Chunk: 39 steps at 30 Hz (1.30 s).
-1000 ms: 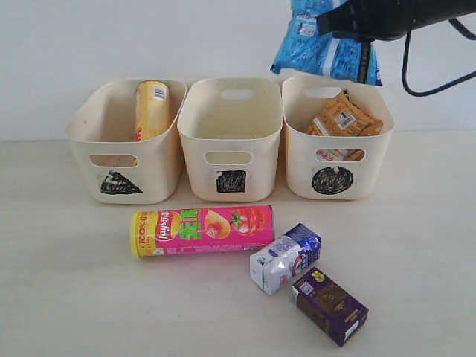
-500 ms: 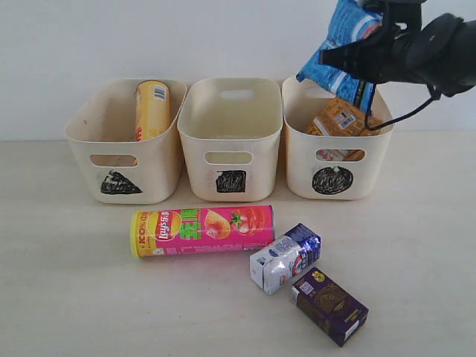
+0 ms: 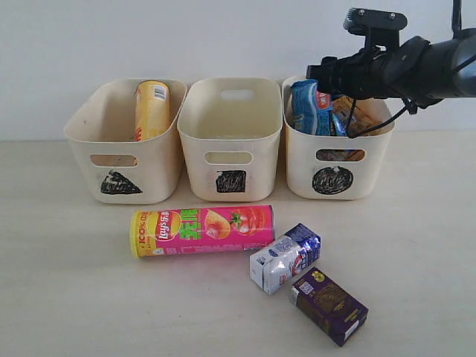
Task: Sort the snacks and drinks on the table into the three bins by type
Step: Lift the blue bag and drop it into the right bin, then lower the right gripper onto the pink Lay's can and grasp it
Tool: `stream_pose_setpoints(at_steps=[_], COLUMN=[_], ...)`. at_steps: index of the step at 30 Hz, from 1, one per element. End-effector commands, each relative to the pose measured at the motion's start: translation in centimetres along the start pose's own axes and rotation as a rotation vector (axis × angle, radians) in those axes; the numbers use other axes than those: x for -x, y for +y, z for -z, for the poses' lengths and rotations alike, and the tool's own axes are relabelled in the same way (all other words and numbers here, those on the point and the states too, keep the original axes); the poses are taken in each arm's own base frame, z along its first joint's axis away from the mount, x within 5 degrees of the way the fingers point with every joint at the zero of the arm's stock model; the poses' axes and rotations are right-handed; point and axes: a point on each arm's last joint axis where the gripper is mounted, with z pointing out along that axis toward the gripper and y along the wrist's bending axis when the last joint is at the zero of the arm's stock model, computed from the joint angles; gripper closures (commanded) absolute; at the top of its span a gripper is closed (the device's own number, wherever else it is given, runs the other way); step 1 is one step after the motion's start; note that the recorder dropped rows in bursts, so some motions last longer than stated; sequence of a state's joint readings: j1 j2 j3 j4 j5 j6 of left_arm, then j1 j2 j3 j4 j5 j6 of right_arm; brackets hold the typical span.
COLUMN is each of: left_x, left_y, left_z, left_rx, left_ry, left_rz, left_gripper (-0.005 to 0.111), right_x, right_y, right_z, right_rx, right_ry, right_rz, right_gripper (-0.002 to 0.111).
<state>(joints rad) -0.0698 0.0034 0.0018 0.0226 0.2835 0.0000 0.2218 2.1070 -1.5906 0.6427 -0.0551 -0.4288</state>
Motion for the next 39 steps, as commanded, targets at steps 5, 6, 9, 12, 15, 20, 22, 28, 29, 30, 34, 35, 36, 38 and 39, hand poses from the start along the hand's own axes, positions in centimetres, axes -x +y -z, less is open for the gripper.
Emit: stream_pose_setpoints(at_steps=[5,6,9,12,15,20,22,28,29,30,34,35,36,38,39], left_x=[0.1,0.1,0.1,0.1,0.1,0.1,0.1,0.1,0.1,0.1,0.1,0.1,0.1,0.1,0.1], left_y=[0.0,0.0,0.0,0.0,0.0,0.0,0.0,0.0,0.0,0.0,0.0,0.0,0.0,0.0,0.0], left_z=[0.0,0.0,0.0,0.0,0.0,0.0,0.0,0.0,0.0,0.0,0.0,0.0,0.0,0.0,0.0], left_rx=[0.002,0.002,0.002,0.002,0.002,0.002,0.002,0.002,0.002,0.002,0.002,0.002,0.002,0.002,0.002], left_ry=[-0.011,-0.011,-0.011,-0.011,-0.011,-0.011,-0.011,-0.011,-0.011,-0.011,-0.011,-0.011,-0.011,-0.011,-0.011], left_rz=[0.012,0.012,0.012,0.012,0.012,0.012,0.012,0.012,0.012,0.012,0.012,0.012,0.012,0.012,0.012], left_gripper=[0.103,0.103,0.103,0.103,0.103,0.103,0.103,0.103,0.103,0.103,0.103,0.103,0.103,0.103,0.103], right_x=[2.6,3.0,3.9,4.4,4.8,5.8,6.0,3.5,2.8,2.1,0.2,-0.3,-0.8,-2.3,-3.2], right_y=[0.8,1.1,1.8,2.4,2.8,3.4,3.8,7.2,8.2,9.0,13.2,14.3,15.5,17.5,18.3], right_z=[2.2,2.8,4.3,6.0,7.8,10.8,11.7,14.1,14.4,14.6,15.0,14.7,14.5,14.2,14.1], right_rx=[0.052,0.067,0.122,0.178,0.221,0.292,0.323,0.668,0.741,0.798,0.921,0.905,0.89,0.895,0.911], right_ry=[-0.002,0.006,0.047,0.126,0.204,0.28,0.295,0.466,0.488,0.505,0.467,0.451,0.446,0.455,0.469], right_rz=[0.079,0.105,0.183,0.268,0.35,0.434,0.453,0.707,0.759,0.795,0.932,0.913,0.88,0.887,0.912], right_gripper=[0.035,0.036,0.046,0.07,0.099,0.108,0.108,0.108,0.108,0.108,0.108,0.108,0.107,0.098,0.09])
